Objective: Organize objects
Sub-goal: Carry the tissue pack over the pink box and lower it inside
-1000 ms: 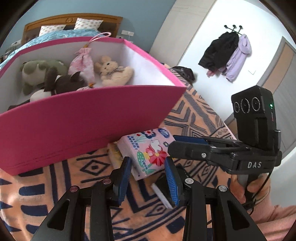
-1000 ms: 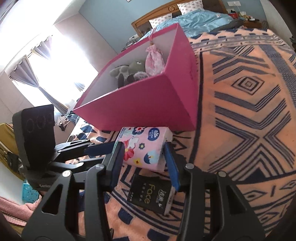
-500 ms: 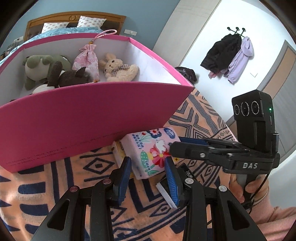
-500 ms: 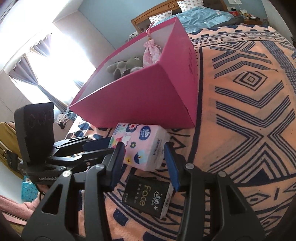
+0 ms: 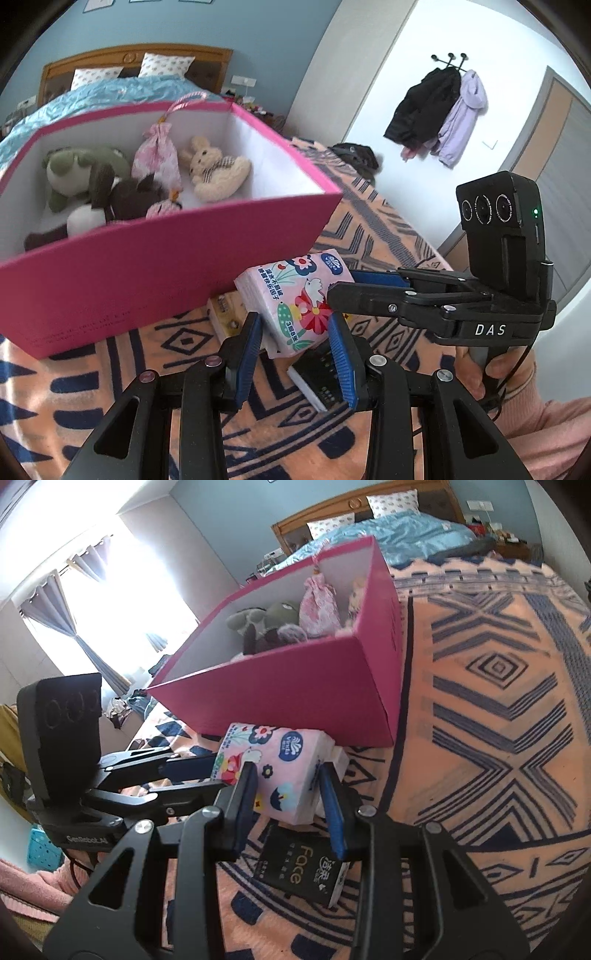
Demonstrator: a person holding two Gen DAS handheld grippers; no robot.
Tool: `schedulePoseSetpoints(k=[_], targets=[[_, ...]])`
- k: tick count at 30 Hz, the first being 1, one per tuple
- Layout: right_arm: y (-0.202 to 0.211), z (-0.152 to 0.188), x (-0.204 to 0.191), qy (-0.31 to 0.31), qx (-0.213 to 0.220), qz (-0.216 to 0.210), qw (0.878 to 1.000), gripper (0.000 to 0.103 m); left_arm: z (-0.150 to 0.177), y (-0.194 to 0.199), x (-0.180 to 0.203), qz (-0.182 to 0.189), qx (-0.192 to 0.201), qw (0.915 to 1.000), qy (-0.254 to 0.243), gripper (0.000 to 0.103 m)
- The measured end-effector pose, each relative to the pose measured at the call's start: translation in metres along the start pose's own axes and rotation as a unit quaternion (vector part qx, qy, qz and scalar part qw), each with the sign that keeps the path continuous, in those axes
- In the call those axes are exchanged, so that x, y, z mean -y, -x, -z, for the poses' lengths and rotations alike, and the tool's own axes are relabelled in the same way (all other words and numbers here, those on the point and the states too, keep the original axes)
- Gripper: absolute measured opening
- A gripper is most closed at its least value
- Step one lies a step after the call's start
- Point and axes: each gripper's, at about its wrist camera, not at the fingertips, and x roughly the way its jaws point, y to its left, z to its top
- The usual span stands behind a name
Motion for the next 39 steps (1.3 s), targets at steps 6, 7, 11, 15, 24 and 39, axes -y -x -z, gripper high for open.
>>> schedulePoseSetpoints(k=[6, 7, 11, 15, 24, 39], targets=[[0.017, -0.008, -0.013, 0.020, 0.018, -0.002, 1.000, 0.038, -0.009, 0.018, 0.009, 0.001, 0.023, 0.9996, -0.014, 0.037], [0.020, -0.010, -0.015, 0.024, 0.022, -0.002, 0.999, 0.038, -0.010, 0.020, 0.011, 0.001, 0.027, 0.9995, -0.017, 0.037], [0.030, -0.015, -0.024, 0.036, 0.032, -0.004, 0.999, 0.038, -0.016, 0.030, 0.016, -0.004, 0.041, 0.9988, -0.028, 0.037], [0.039, -0.023, -0.032, 0.051, 0.044, -0.006, 0.998, 0.038, -0.024, 0.036, 0.018, -0.007, 0.052, 0.9980, -0.035, 0.037], [0.044, -0.049, -0.038, 0.074, 0.060, -0.005, 0.995, 0.038, -0.045, 0.042, 0.018, -0.015, 0.068, 0.9966, -0.043, 0.040], [0.030, -0.086, -0.028, 0.076, 0.055, -0.003, 0.996, 0.038, -0.078, 0.026, 0.002, -0.044, 0.065, 0.9961, -0.041, 0.040]])
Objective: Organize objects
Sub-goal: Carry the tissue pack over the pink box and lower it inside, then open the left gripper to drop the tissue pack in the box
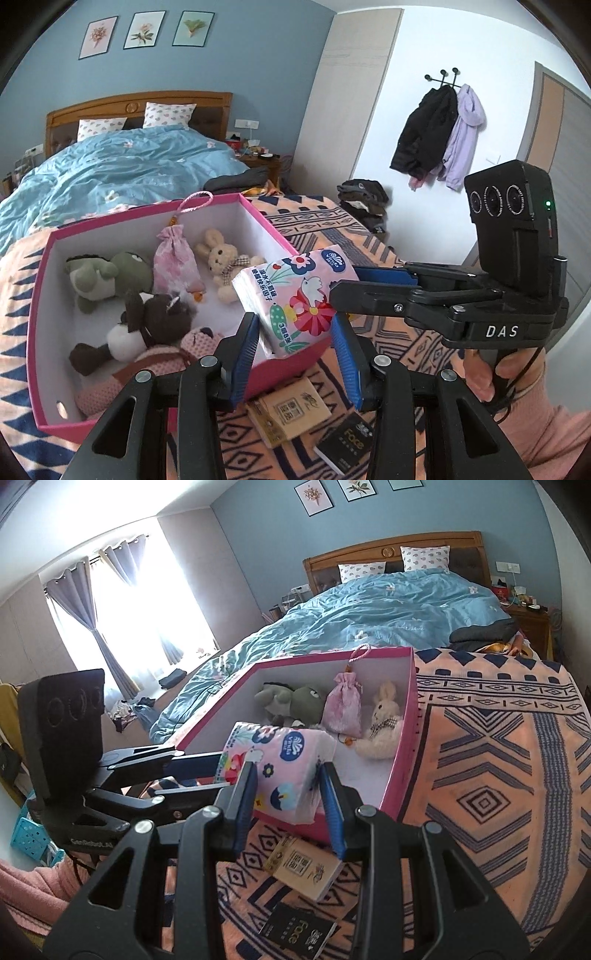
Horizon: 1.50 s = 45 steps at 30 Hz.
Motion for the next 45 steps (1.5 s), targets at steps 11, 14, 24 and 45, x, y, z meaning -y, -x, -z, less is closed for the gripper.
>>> schedulePoseSetpoints(k=[11, 14, 24, 45], targets=[[-0.021, -0.007, 0.014, -0.009, -0.020, 0.011, 1.000, 0.038, -0.007, -0.020, -0.012, -0.006, -0.020, 0.9997, 0.013, 0.040], [-0.025, -0.008, 0.017, -0.010, -0.026, 0.016, 0.999, 0.038, -0.006, -0.025, -0.013, -0.006, -0.026, 0.9995, 0.015, 0.040], [-0.041, -0.006, 0.027, -0.015, -0.050, 0.033, 0.998, 0.038, -0.004, -0.047, -0.022, -0.004, -0.058, 0.9978, 0.032, 0.040], [-0.044, -0.005, 0.025, -0.015, -0.055, 0.070, 0.996, 0.042, 0.002, -0.059, -0.029, -0.007, -0.081, 0.9956, 0.046, 0.041]])
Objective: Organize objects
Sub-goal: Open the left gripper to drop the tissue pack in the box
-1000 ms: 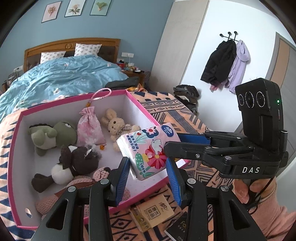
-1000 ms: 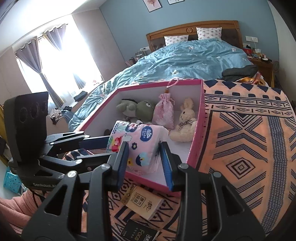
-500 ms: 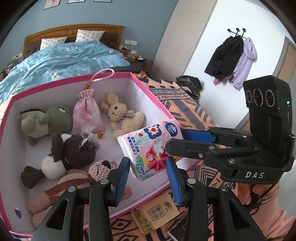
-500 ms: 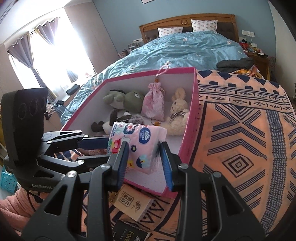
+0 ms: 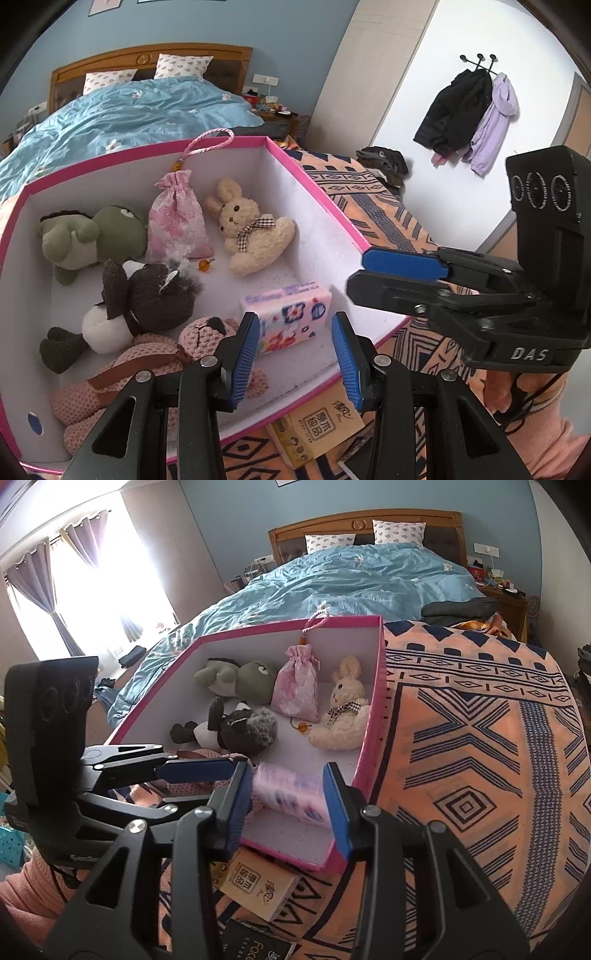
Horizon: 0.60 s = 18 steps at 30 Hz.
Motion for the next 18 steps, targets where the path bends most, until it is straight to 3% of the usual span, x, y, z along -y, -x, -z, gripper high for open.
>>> schedulePoseSetpoints(k=[18], targets=[[0.027, 0.021, -0.002, -0.009, 0.028, -0.032, 0.999, 0.047, 0.025, 0.045, 0.019, -0.007, 0.066, 0.9967, -0.046, 0.052]])
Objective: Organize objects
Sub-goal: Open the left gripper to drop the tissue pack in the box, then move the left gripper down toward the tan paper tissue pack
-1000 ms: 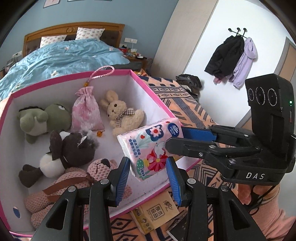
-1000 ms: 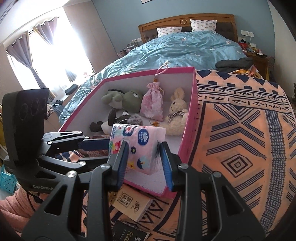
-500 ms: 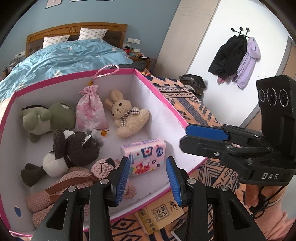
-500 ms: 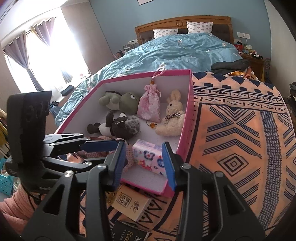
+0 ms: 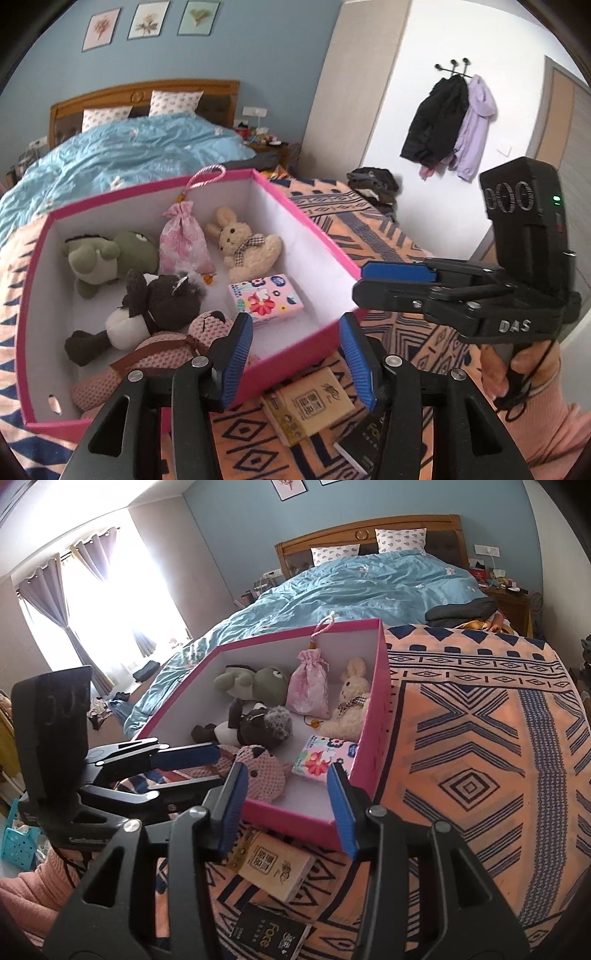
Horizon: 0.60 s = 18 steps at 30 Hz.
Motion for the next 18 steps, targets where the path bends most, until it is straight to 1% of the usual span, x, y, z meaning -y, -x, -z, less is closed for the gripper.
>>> schedulePoseSetpoints(k=[1, 2, 6, 8, 10, 13, 16, 18], targets=[[0.002, 0.001, -0.001, 0.001, 0.001, -0.001, 1.000, 0.047, 0.002, 0.006, 0.003, 0.002, 0.006, 1.0000, -0.005, 0.055], [0.005, 0.004, -0.003, 0.002, 0.004, -0.004, 1.000, 0.047, 0.004, 0.010, 0.005, 0.005, 0.011, 0.9999, -0.008, 0.056], [0.016, 0.011, -0.006, 0.002, 0.015, -0.014, 1.000, 0.047, 0.013, 0.026, 0.011, 0.013, 0.025, 0.9994, -0.019, 0.056], [0.021, 0.016, -0.007, 0.001, 0.019, -0.020, 1.000, 0.047, 0.019, 0.031, 0.014, 0.009, 0.026, 0.9993, -0.023, 0.056], [0.024, 0.022, -0.008, 0.001, 0.019, -0.024, 1.000, 0.048, 0.027, 0.032, 0.016, 0.007, 0.023, 0.9995, -0.022, 0.056], [0.024, 0.033, -0.009, 0.001, 0.014, -0.027, 1.000, 0.052, 0.038, 0.029, 0.014, 0.013, 0.014, 0.9997, -0.013, 0.056], [0.017, 0.044, -0.006, -0.006, 0.001, -0.028, 1.000, 0.053, 0.050, 0.022, 0.011, 0.023, 0.001, 0.9997, 0.002, 0.056], [0.009, 0.052, -0.002, -0.017, -0.012, -0.029, 0.999, 0.053, 0.055, 0.016, 0.009, 0.019, -0.009, 0.9998, 0.006, 0.056]])
